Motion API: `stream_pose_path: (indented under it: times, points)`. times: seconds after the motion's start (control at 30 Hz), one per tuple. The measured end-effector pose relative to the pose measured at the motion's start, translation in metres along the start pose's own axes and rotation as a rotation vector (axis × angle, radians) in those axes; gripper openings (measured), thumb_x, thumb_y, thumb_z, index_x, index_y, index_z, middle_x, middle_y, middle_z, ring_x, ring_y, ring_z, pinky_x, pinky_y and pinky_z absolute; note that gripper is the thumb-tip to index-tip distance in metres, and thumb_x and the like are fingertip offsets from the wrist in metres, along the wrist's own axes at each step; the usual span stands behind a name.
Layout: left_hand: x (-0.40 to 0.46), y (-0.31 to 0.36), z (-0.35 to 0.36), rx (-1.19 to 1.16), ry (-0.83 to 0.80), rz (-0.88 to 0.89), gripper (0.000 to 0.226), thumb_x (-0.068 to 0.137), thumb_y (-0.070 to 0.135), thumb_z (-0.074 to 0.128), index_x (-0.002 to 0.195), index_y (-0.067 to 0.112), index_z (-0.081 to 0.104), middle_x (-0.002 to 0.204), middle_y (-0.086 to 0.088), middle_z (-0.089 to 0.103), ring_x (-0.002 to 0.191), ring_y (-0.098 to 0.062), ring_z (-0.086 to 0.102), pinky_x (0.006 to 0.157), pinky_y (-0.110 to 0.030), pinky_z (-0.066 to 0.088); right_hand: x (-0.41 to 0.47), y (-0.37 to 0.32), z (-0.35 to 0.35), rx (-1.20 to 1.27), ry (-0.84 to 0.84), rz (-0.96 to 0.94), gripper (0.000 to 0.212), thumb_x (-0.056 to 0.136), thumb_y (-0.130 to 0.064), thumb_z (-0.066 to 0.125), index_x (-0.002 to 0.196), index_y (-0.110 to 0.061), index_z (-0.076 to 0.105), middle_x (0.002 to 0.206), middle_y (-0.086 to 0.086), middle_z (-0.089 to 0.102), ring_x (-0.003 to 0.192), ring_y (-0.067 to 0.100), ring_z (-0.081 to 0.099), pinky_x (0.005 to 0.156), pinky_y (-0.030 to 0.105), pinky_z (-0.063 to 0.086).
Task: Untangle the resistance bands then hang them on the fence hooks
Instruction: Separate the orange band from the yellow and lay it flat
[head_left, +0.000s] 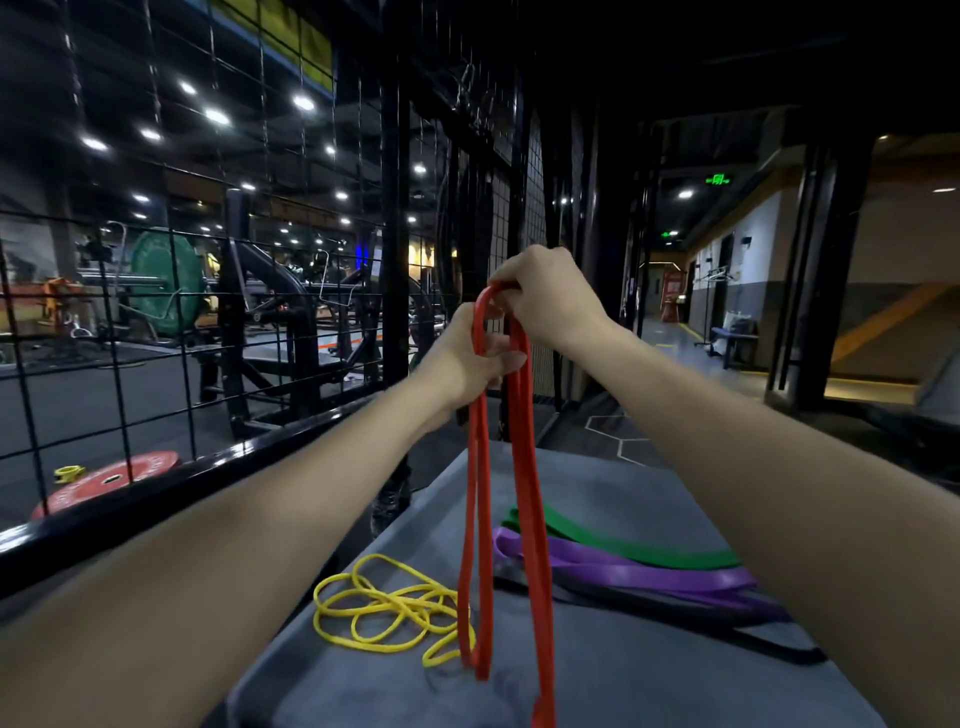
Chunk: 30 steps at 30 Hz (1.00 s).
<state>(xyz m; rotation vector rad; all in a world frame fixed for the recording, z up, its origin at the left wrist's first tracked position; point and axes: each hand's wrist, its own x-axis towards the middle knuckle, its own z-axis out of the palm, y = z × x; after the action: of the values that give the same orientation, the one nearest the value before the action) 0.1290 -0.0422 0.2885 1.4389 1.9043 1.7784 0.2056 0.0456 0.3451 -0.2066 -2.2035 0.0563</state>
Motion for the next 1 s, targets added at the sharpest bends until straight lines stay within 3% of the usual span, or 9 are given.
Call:
stream_pose_path:
  times: [0.1, 0.2, 0.33, 0.47, 0.53, 0.6, 0.73, 0.9, 1.0]
  points:
    - [0.000, -0.005, 0.018, -0.083, -0.013, 0.005, 0.039, 0.086, -0.001, 0.057, 0.111, 0.025, 0.041, 0.098, -0.017, 0.064, 0.089, -0.026, 0.063, 0.069, -0.037, 0.055, -0.007, 0.009, 0.000, 0.005, 0.021, 0.011, 0.020, 0.090, -0.003, 0.053, 0.100, -0.008, 0.070, 0.091, 0.007, 0.070, 0.076, 0.019, 0.067, 0.074, 0.030, 0.058]
    - [0.000, -0.006, 0.033, -0.093, -0.044, -0.055, 0.036, 0.089, -0.007, 0.046, 0.104, 0.025, 0.042, 0.109, -0.021, 0.060, 0.094, -0.028, 0.061, 0.080, -0.046, 0.055, -0.015, 0.018, -0.002, -0.010, 0.052, 0.020, 0.023, 0.091, -0.001, 0.051, 0.109, -0.005, 0.064, 0.100, 0.009, 0.069, 0.087, 0.021, 0.067, 0.078, 0.027, 0.055]
    - [-0.002, -0.020, 0.047, -0.091, -0.140, -0.119, 0.040, 0.088, -0.009, 0.047, 0.110, 0.023, 0.043, 0.110, -0.016, 0.065, 0.092, -0.024, 0.064, 0.066, -0.031, 0.055, -0.022, 0.032, -0.005, -0.015, 0.097, 0.028, 0.012, 0.090, -0.002, 0.052, 0.095, -0.007, 0.061, 0.087, 0.008, 0.067, 0.074, 0.022, 0.065, 0.070, 0.035, 0.057]
    - [-0.004, -0.037, 0.061, -0.061, -0.251, -0.233, 0.051, 0.084, -0.015, 0.041, 0.122, 0.018, 0.044, 0.108, -0.004, 0.068, 0.105, -0.021, 0.063, 0.094, -0.043, 0.049, -0.027, 0.048, -0.008, -0.041, 0.104, 0.041, 0.016, 0.088, 0.002, 0.050, 0.087, -0.005, 0.063, 0.081, 0.007, 0.066, 0.069, 0.022, 0.065, 0.066, 0.034, 0.057]
    - [-0.005, -0.038, 0.067, -0.060, -0.308, -0.241, 0.043, 0.087, -0.012, 0.043, 0.114, 0.020, 0.048, 0.103, -0.003, 0.069, 0.103, -0.019, 0.064, 0.094, -0.043, 0.048, -0.032, 0.055, -0.008, -0.079, 0.097, 0.029, 0.020, 0.087, 0.003, 0.048, 0.086, -0.005, 0.065, 0.080, 0.007, 0.067, 0.070, 0.022, 0.065, 0.065, 0.030, 0.054]
    - [-0.005, -0.040, 0.069, -0.050, -0.339, -0.222, 0.031, 0.089, -0.008, 0.045, 0.103, 0.018, 0.054, 0.092, -0.002, 0.068, 0.094, -0.017, 0.066, 0.089, -0.041, 0.051, -0.039, 0.061, -0.011, -0.101, 0.097, 0.042, 0.021, 0.086, 0.004, 0.047, 0.087, -0.005, 0.067, 0.080, 0.007, 0.068, 0.070, 0.022, 0.065, 0.066, 0.029, 0.053]
    - [-0.008, -0.054, 0.070, -0.067, -0.400, -0.236, 0.037, 0.087, -0.013, 0.036, 0.096, 0.017, 0.055, 0.078, 0.001, 0.059, 0.074, -0.011, 0.064, 0.066, -0.026, 0.051, -0.050, 0.081, -0.017, -0.117, 0.117, 0.092, 0.021, 0.086, 0.005, 0.050, 0.092, -0.004, 0.068, 0.083, 0.012, 0.069, 0.074, 0.027, 0.066, 0.069, 0.033, 0.056]
    - [-0.026, -0.086, 0.082, 0.173, -0.527, -0.266, 0.035, 0.086, -0.016, 0.033, 0.096, 0.012, 0.052, 0.070, -0.001, 0.054, 0.058, -0.005, 0.057, 0.046, -0.012, 0.044, -0.073, 0.118, -0.025, -0.120, 0.187, 0.258, 0.025, 0.083, 0.007, 0.052, 0.097, -0.005, 0.069, 0.087, 0.016, 0.070, 0.080, 0.031, 0.066, 0.077, 0.041, 0.056]
    - [-0.030, -0.114, 0.083, 0.302, -0.577, -0.292, 0.030, 0.085, -0.009, 0.038, 0.083, 0.017, 0.054, 0.071, -0.003, 0.055, 0.057, -0.008, 0.056, 0.053, -0.018, 0.045, -0.100, 0.142, -0.030, -0.135, 0.212, 0.401, 0.027, 0.081, 0.007, 0.050, 0.096, -0.005, 0.069, 0.086, 0.016, 0.069, 0.080, 0.029, 0.064, 0.075, 0.037, 0.053]
